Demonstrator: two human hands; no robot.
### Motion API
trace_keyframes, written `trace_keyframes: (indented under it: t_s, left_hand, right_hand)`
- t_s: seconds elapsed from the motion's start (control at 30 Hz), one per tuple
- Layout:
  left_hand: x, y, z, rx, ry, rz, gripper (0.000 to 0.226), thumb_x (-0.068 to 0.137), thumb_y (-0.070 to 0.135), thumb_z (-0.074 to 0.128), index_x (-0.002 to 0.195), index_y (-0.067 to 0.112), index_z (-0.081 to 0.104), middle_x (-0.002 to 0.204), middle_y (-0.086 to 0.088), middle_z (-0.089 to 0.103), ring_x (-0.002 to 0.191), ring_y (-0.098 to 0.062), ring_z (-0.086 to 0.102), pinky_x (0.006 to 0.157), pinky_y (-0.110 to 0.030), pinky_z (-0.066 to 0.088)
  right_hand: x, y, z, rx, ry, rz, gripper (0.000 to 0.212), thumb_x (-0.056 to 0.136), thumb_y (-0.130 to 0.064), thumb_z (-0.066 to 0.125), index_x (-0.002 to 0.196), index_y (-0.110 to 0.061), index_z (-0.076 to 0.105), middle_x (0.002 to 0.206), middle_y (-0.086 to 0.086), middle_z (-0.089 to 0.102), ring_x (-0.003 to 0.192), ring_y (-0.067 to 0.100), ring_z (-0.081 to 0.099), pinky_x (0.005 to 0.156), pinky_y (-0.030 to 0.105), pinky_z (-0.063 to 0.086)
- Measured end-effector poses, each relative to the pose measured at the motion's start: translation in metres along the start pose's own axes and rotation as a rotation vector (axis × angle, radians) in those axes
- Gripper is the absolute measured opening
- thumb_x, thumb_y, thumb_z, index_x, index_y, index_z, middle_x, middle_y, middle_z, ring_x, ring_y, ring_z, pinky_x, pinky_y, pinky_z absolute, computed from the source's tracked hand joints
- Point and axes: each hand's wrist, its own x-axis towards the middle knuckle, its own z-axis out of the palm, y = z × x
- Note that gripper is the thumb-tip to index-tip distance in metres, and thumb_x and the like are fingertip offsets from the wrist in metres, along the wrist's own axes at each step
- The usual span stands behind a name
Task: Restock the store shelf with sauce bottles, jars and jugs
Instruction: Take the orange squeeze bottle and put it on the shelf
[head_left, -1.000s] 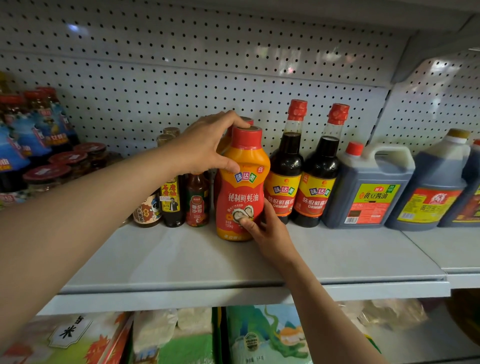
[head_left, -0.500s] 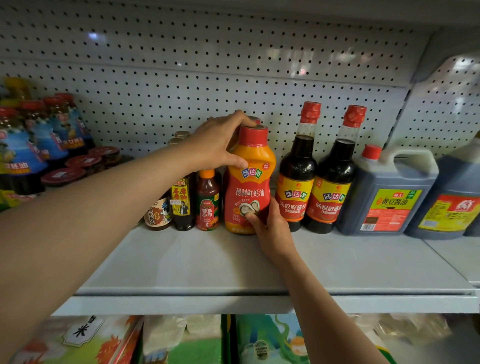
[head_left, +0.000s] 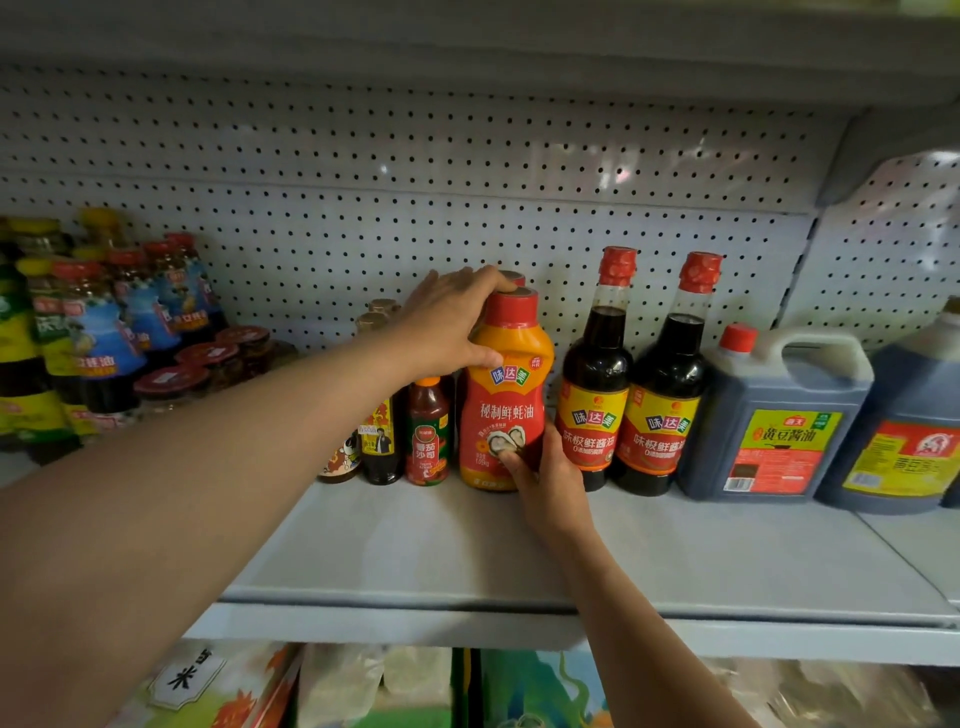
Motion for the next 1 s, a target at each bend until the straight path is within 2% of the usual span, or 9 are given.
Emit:
trace_keyframes:
  t_s: [0.1, 0.2, 0.3, 0.4, 0.47, 0.57, 0.67, 0.8, 1.0]
  left_hand:
    - [-0.009, 0.004, 0.005, 0.156, -0.006, -0.039, 0.105, 0.074, 0.049, 0.080, 0.154, 0.032, 0.014, 0.164, -0.005, 0.013, 0.152, -0.027, 0.009, 0.121, -0.045, 0.000]
    - [-0.033, 0.002, 0.003, 0.156, 0.023, -0.116, 0.120, 0.072, 0.054, 0.079, 0.157, 0.031, -0.003, 0.166, -0.005, -0.005, 0.152, -0.025, -0.003, 0.121, -0.044, -0.003]
    - [-0.070, -0.006, -0.007, 0.050, 0.037, -0.182, 0.120, 0.071, 0.053, 0.081, 0.157, 0.028, 0.002, 0.166, -0.007, 0.002, 0.152, -0.027, 0.003, 0.123, -0.047, 0.008]
    - [-0.118, -0.020, -0.011, -0.108, 0.048, -0.257, 0.109, 0.070, 0.046, 0.084, 0.155, 0.028, 0.019, 0.161, -0.007, 0.023, 0.148, -0.029, 0.019, 0.118, -0.046, 0.024]
    - [-0.151, -0.030, -0.005, -0.189, 0.076, -0.338, 0.091, 0.066, 0.042, 0.087, 0.143, 0.029, 0.039, 0.141, -0.008, 0.046, 0.132, -0.030, 0.041, 0.106, -0.043, 0.038]
    - [-0.200, -0.038, 0.011, -0.323, 0.057, -0.463, 0.069, 0.065, 0.037, 0.089, 0.120, 0.030, 0.049, 0.122, -0.005, 0.053, 0.114, -0.026, 0.050, 0.092, -0.039, 0.045]
    - [-0.253, -0.044, 0.030, -0.401, 0.002, -0.514, 0.060, 0.071, 0.033, 0.086, 0.118, 0.030, 0.049, 0.119, -0.004, 0.046, 0.115, -0.025, 0.045, 0.093, -0.034, 0.041]
    - [-0.325, -0.056, 0.054, -0.424, -0.037, -0.546, 0.055, 0.072, 0.031, 0.084, 0.118, 0.031, 0.053, 0.110, -0.001, 0.044, 0.111, -0.026, 0.047, 0.081, -0.028, 0.036]
    - [-0.434, -0.078, 0.103, -0.427, -0.167, -0.678, 0.076, 0.058, 0.043, 0.091, 0.124, 0.030, 0.058, 0.110, -0.007, 0.062, 0.103, -0.028, 0.060, 0.081, -0.033, 0.050]
  right_hand:
    - [-0.004, -0.006, -0.002, -0.038, 0.011, 0.026, 0.065, 0.092, -0.037, 0.069, 0.147, -0.016, 0.042, 0.141, 0.000, 0.056, 0.126, 0.016, 0.055, 0.099, 0.028, 0.045]
    - [-0.014, -0.012, -0.007, -0.126, 0.065, 0.037, 0.056, 0.091, -0.040, 0.070, 0.137, -0.015, 0.052, 0.133, 0.003, 0.062, 0.120, 0.024, 0.060, 0.095, 0.034, 0.049]
    - [-0.035, -0.016, -0.013, -0.176, 0.137, 0.051, 0.046, 0.093, -0.043, 0.066, 0.129, -0.016, 0.055, 0.124, 0.006, 0.068, 0.109, 0.030, 0.065, 0.082, 0.033, 0.049]
    - [-0.064, -0.023, -0.013, -0.258, 0.185, 0.041, 0.047, 0.092, -0.042, 0.068, 0.131, -0.018, 0.054, 0.126, 0.006, 0.068, 0.109, 0.031, 0.066, 0.082, 0.036, 0.052]
    - [-0.083, -0.029, -0.011, -0.306, 0.201, 0.010, 0.046, 0.088, -0.037, 0.074, 0.126, -0.018, 0.055, 0.123, 0.005, 0.069, 0.108, 0.029, 0.066, 0.079, 0.033, 0.049]
    - [-0.110, -0.043, -0.005, -0.419, 0.189, -0.011, 0.055, 0.079, -0.038, 0.082, 0.124, -0.017, 0.058, 0.118, 0.008, 0.068, 0.107, 0.030, 0.061, 0.078, 0.033, 0.046]
    - [-0.143, -0.064, 0.008, -0.513, 0.094, 0.011, 0.058, 0.079, -0.040, 0.082, 0.128, -0.019, 0.058, 0.122, 0.007, 0.064, 0.113, 0.028, 0.052, 0.085, 0.036, 0.043]
    - [-0.193, -0.080, 0.033, -0.592, -0.049, 0.012, 0.060, 0.080, -0.040, 0.081, 0.131, -0.023, 0.057, 0.124, 0.008, 0.062, 0.119, 0.031, 0.050, 0.091, 0.038, 0.045]
    - [-0.266, -0.063, 0.075, -0.685, -0.315, 0.180, 0.067, 0.080, -0.047, 0.079, 0.139, -0.027, 0.051, 0.129, 0.009, 0.061, 0.118, 0.033, 0.056, 0.089, 0.036, 0.048]
